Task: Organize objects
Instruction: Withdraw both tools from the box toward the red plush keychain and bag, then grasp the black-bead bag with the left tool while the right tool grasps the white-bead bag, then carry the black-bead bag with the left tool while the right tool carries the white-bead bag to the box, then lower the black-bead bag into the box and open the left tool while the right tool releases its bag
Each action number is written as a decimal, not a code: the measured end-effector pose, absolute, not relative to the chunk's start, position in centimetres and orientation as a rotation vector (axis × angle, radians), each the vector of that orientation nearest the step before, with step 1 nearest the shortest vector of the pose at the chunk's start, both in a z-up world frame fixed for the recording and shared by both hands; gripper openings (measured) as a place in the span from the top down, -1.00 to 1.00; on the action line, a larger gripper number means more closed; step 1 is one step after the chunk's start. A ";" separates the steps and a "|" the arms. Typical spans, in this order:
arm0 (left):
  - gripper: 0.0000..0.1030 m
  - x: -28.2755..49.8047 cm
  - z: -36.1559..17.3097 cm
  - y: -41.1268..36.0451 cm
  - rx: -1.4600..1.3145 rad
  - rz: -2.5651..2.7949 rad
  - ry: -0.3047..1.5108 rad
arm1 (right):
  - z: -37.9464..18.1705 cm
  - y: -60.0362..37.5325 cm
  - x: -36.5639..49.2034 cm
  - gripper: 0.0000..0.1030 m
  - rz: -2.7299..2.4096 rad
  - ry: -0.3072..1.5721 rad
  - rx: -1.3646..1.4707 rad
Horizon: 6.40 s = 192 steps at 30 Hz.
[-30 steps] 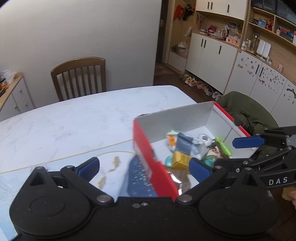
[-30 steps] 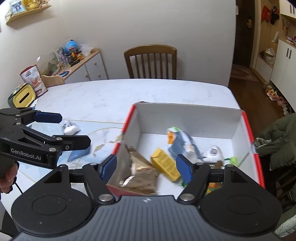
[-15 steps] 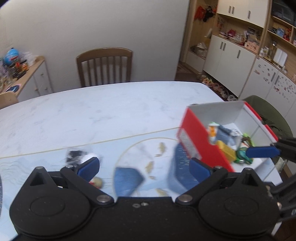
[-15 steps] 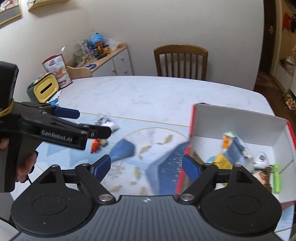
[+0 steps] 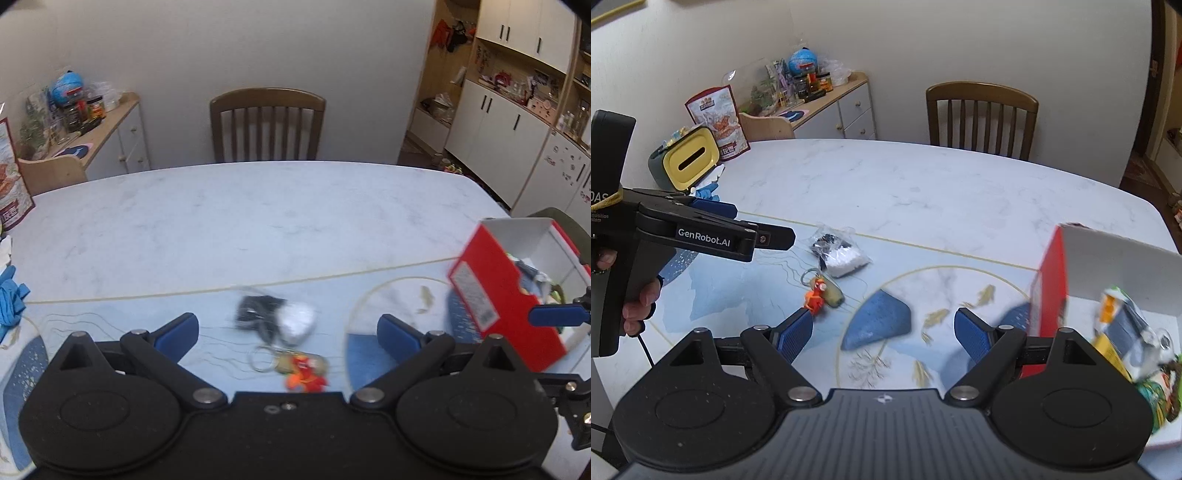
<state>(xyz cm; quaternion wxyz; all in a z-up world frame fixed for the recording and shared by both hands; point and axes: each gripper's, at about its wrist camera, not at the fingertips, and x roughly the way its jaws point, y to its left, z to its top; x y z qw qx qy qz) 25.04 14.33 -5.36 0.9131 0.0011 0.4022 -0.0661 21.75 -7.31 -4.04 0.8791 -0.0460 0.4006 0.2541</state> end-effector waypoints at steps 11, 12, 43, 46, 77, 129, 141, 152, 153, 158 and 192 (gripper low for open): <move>-0.99 29.1 -8.5 19.7 -0.003 -0.096 0.874 | -6.2 -2.1 24.7 -0.63 0.560 0.852 -0.171; -0.99 29.5 -8.9 20.1 -0.005 -0.096 0.881 | -6.6 -1.8 25.0 -0.63 0.561 0.856 -0.181; -0.81 36.6 -16.1 20.4 -0.155 -0.259 1.020 | -14.0 6.2 33.0 -0.29 0.647 0.893 -0.295; -0.61 36.4 -16.0 20.4 -0.169 -0.274 1.016 | -14.4 6.5 33.1 -0.13 0.656 0.897 -0.302; 0.48 33.3 -12.0 18.1 -0.178 -0.331 0.936 | -11.4 2.2 30.9 0.50 0.540 0.852 -0.184; 0.47 23.9 -3.9 -11.6 -0.042 -0.534 0.927 | -2.3 -30.9 20.1 0.50 0.312 0.762 0.003; 0.46 26.2 -6.1 -16.7 0.016 -0.521 0.962 | -5.0 -35.9 23.6 0.50 0.255 0.809 -0.018; 0.46 29.5 -8.5 -19.1 0.047 -0.462 1.007 | -8.1 -37.5 28.7 0.50 0.232 0.865 -0.038; 0.46 29.7 -8.7 -19.3 0.052 -0.456 1.009 | -8.3 -37.3 29.2 0.50 0.233 0.869 -0.043; 0.49 31.0 -9.5 -19.9 0.063 -0.426 1.022 | -9.3 -36.5 31.8 0.50 0.237 0.887 -0.046; -0.03 32.4 -11.1 -20.8 0.096 -0.373 1.051 | -11.0 -35.7 34.7 0.47 0.273 0.997 -0.043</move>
